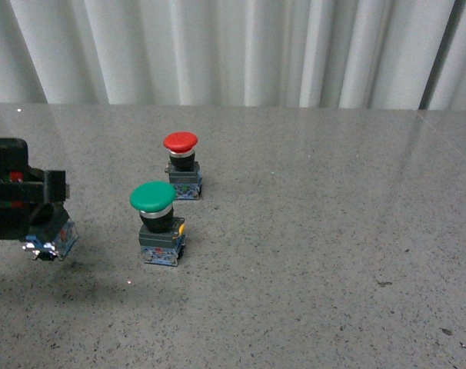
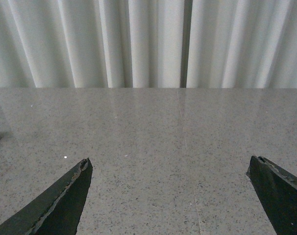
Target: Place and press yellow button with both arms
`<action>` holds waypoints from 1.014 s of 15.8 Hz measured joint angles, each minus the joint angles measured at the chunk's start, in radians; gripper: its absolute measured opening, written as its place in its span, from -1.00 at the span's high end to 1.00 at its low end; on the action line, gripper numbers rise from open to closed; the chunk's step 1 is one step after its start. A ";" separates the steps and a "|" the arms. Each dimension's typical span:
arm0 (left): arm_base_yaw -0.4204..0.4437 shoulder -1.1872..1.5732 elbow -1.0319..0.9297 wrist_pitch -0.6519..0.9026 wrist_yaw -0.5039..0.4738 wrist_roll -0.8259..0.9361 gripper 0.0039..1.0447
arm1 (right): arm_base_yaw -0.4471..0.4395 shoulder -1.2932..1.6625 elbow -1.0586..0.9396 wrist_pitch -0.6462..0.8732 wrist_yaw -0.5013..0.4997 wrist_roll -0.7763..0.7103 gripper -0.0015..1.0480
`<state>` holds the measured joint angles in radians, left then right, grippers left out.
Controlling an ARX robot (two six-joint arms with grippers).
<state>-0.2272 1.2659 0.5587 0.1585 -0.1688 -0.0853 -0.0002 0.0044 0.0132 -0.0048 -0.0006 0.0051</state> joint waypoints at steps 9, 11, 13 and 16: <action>-0.336 0.275 0.516 -0.064 -0.002 -0.053 0.33 | 0.000 0.000 0.000 0.000 0.000 0.000 -0.87; -0.385 0.361 0.546 -0.053 0.016 -0.114 0.33 | 0.000 0.000 0.000 0.000 0.000 0.000 -0.87; -0.428 0.442 0.552 -0.045 -0.002 -0.163 0.33 | 0.000 0.000 0.000 0.000 0.000 0.000 -0.87; -0.450 0.497 0.555 -0.051 -0.024 -0.213 0.34 | 0.000 0.000 0.000 0.000 0.000 0.000 -0.87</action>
<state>-0.6773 1.7630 1.1133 0.1070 -0.1925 -0.2985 -0.0002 0.0044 0.0132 -0.0048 -0.0006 0.0051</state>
